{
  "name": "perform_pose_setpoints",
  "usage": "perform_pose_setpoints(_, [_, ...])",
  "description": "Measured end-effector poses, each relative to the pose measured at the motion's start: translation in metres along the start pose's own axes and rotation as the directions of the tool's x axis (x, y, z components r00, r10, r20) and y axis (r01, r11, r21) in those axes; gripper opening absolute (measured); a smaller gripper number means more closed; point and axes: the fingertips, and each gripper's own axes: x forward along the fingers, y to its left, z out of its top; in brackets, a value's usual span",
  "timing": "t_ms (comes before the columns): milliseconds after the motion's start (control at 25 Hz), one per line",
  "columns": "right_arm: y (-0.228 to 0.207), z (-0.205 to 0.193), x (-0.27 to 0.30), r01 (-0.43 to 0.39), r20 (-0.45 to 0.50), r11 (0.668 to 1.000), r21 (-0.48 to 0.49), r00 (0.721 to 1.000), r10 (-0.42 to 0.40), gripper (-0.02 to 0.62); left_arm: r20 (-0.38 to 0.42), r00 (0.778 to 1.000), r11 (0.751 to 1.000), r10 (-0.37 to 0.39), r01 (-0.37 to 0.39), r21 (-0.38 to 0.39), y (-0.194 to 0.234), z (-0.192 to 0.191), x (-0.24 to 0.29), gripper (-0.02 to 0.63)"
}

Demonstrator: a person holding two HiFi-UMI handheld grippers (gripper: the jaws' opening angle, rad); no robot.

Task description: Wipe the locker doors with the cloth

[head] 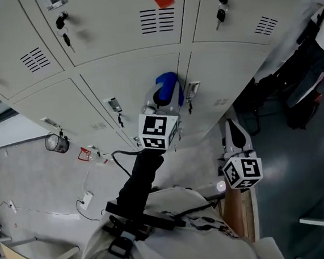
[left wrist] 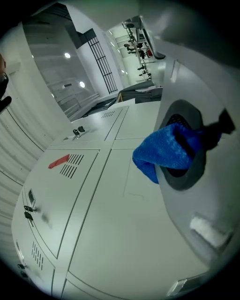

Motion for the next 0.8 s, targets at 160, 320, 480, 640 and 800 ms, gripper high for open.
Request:
perform_pose_setpoints(160, [0.004,0.003,0.005,-0.021,0.009,1.000,-0.004,1.000,0.021,0.002,0.002,0.999,0.999,0.044,-0.044,0.000,0.019,0.000,-0.015,0.034])
perform_pose_setpoints(320, [0.015,0.002,0.015,-0.057,0.009,0.998,-0.001,0.998,0.057,0.002,0.005,0.994,0.994,0.108,-0.108,0.016,0.053,0.003,-0.045,0.034])
perform_pose_setpoints(480, [0.027,-0.002,0.026,-0.095,0.003,0.996,0.005,0.996,0.095,0.002,0.009,0.980,0.978,0.200,-0.201,0.051,0.099,0.007,-0.081,0.034])
perform_pose_setpoints(640, [0.038,-0.005,0.034,-0.127,-0.003,0.992,0.011,0.992,0.128,0.002,0.004,0.960,0.958,0.280,-0.280,0.069,0.140,0.007,-0.115,0.033])
perform_pose_setpoints(800, [0.050,-0.004,0.040,-0.159,-0.002,0.987,0.011,0.987,0.159,0.002,0.001,0.944,0.942,0.331,-0.331,0.052,0.163,0.005,-0.135,0.032])
